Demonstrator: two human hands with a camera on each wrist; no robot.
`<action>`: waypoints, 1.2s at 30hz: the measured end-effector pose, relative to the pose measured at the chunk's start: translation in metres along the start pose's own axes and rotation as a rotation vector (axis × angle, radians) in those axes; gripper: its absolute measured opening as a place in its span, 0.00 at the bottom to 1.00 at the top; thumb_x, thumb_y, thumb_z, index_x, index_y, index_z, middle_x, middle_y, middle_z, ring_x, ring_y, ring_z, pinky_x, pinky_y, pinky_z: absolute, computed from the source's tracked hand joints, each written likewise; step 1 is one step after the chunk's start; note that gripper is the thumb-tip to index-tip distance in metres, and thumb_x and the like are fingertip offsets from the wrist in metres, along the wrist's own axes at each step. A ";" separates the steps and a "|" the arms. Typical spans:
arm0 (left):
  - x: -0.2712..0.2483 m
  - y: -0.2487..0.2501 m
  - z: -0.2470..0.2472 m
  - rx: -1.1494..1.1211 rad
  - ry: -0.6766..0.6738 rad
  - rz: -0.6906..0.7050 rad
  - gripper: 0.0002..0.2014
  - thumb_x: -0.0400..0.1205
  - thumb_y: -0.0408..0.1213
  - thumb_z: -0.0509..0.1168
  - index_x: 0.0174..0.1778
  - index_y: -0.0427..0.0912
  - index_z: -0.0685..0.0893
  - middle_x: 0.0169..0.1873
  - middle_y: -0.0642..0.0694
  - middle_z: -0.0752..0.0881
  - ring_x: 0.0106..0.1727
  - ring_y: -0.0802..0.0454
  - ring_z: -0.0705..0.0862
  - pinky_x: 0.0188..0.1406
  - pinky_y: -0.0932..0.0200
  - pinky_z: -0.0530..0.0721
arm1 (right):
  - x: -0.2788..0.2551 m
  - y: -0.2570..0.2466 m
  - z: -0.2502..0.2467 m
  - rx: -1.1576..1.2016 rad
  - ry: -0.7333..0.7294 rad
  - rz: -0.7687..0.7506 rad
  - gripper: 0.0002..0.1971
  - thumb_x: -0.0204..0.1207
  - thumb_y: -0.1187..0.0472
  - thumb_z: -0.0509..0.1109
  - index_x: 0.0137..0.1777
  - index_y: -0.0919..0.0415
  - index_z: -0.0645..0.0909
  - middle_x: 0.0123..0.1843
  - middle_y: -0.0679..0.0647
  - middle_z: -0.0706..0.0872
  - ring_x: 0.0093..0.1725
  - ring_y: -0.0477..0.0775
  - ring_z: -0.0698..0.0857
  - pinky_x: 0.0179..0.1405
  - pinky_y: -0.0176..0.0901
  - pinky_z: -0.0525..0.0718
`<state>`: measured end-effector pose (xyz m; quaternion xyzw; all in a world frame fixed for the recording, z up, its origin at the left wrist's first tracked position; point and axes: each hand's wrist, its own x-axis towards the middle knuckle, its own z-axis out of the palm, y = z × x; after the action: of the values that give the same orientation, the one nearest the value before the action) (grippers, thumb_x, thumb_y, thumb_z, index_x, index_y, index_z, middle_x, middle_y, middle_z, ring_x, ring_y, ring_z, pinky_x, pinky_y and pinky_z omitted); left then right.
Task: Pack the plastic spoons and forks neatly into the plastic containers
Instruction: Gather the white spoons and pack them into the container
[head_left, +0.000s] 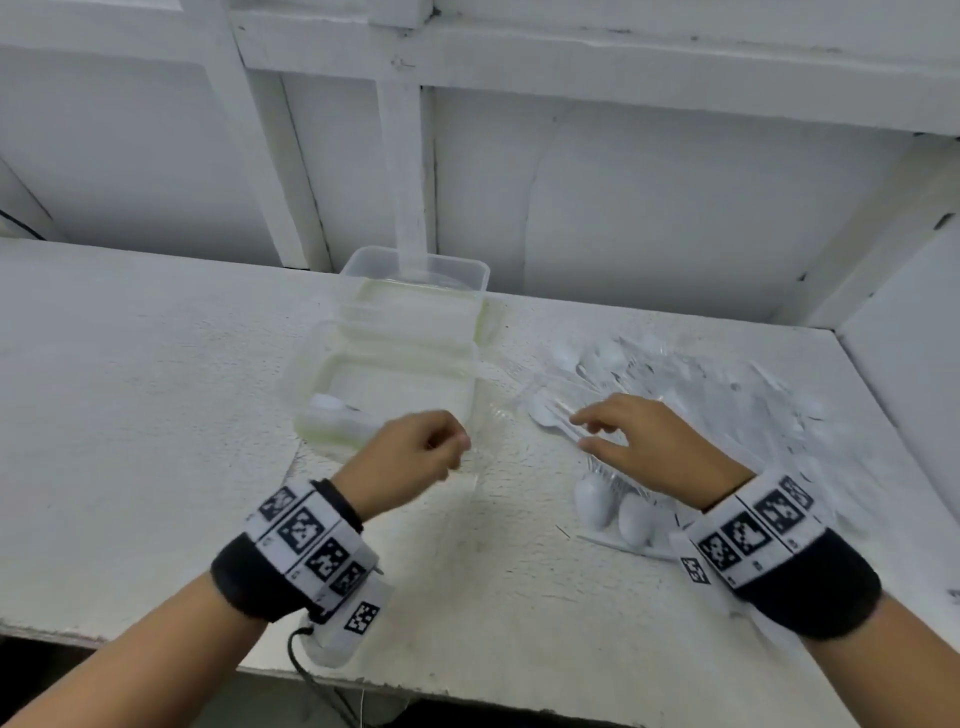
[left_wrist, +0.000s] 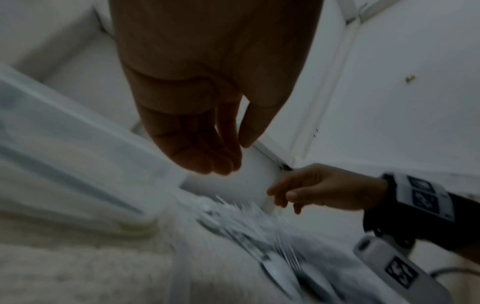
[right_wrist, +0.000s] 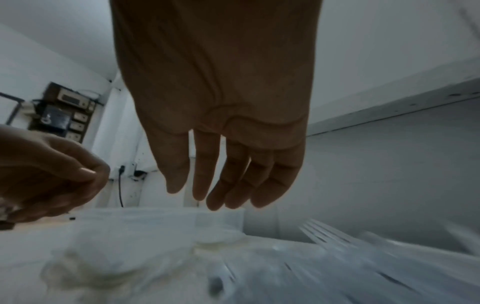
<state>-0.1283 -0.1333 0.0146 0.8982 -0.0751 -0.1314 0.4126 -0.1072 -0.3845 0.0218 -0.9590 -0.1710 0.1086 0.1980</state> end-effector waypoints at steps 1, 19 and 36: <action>0.004 0.003 0.013 0.068 -0.085 0.010 0.07 0.84 0.39 0.59 0.42 0.48 0.80 0.36 0.54 0.83 0.36 0.58 0.81 0.34 0.69 0.76 | -0.008 0.010 0.004 -0.012 -0.016 0.047 0.15 0.80 0.55 0.66 0.66 0.54 0.80 0.51 0.48 0.81 0.51 0.44 0.77 0.52 0.33 0.71; 0.076 0.051 0.117 0.493 -0.440 -0.055 0.25 0.78 0.49 0.67 0.23 0.43 0.64 0.22 0.48 0.65 0.23 0.55 0.62 0.23 0.62 0.59 | -0.058 0.048 0.010 -0.062 -0.063 0.143 0.16 0.83 0.59 0.58 0.68 0.50 0.78 0.53 0.48 0.73 0.51 0.46 0.75 0.47 0.35 0.71; 0.047 0.031 0.069 0.603 -0.233 -0.082 0.19 0.83 0.38 0.58 0.69 0.36 0.67 0.58 0.38 0.76 0.50 0.43 0.79 0.42 0.58 0.75 | -0.056 0.035 0.036 -0.054 -0.186 0.065 0.17 0.83 0.59 0.58 0.69 0.55 0.77 0.58 0.53 0.75 0.54 0.54 0.80 0.50 0.40 0.74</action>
<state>-0.1052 -0.2143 -0.0129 0.9612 -0.1212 -0.2216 0.1109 -0.1582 -0.4233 -0.0170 -0.9549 -0.1602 0.1987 0.1519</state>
